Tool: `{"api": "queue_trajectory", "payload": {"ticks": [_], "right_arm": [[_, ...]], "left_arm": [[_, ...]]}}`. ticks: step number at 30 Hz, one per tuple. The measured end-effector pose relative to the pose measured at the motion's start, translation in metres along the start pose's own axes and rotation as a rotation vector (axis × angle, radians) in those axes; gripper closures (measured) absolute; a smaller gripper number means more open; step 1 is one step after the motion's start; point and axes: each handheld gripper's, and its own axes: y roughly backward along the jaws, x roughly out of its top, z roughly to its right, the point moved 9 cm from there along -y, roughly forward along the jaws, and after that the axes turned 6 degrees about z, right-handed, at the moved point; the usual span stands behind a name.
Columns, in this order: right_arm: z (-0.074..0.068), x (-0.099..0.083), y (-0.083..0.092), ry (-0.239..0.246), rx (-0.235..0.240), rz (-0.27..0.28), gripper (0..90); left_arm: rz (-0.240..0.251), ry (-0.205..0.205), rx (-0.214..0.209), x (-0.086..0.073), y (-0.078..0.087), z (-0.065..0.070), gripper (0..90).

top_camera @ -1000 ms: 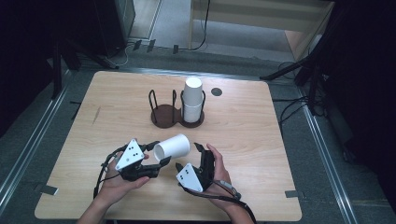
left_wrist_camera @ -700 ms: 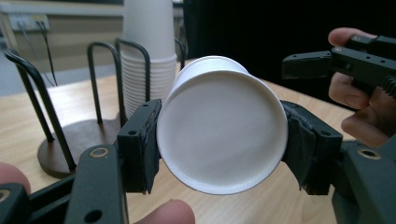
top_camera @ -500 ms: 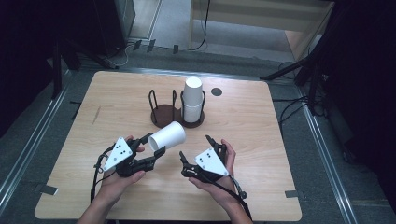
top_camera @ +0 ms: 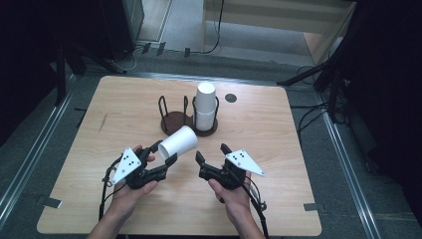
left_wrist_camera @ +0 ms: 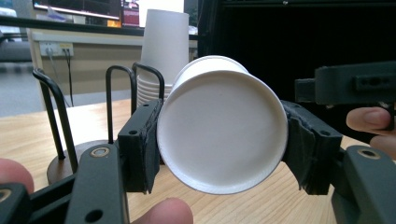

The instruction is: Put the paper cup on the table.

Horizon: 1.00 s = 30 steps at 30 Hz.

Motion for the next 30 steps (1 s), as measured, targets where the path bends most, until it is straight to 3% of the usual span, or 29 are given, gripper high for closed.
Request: {"api": "queue_trajectory", "payload": {"ticks": [8,12,14,20,23,25,30], "right_arm": [[-0.011,0.0,-0.001,-0.26,0.017,-0.024,9.1],[-0.009,0.0,-0.002,-0.479,-0.007,-0.009,5.5],[-0.01,-0.003,-0.004,-0.552,-0.011,-0.009,2.4],[-0.017,-0.007,-0.011,-0.709,-0.006,0.005,1.3],[-0.017,-0.009,-0.013,-0.797,-0.059,0.0,0.1],[-0.018,-0.009,-0.014,-0.879,-0.07,0.002,0.0],[-0.021,-0.005,-0.018,-0.968,-0.048,0.018,0.0]], "left_arm": [[0.025,0.002,-0.013,0.003,-0.003,0.007,36.0],[0.045,0.006,-0.021,0.004,-0.003,0.011,36.0],[0.048,0.006,-0.025,0.004,-0.004,0.012,36.0],[0.061,0.005,-0.035,0.006,-0.004,0.013,36.1],[0.067,0.015,-0.045,0.007,-0.004,0.015,36.0],[0.068,0.018,-0.048,0.007,-0.004,0.015,36.0],[0.07,0.014,-0.053,0.007,-0.004,0.017,36.1]]}}
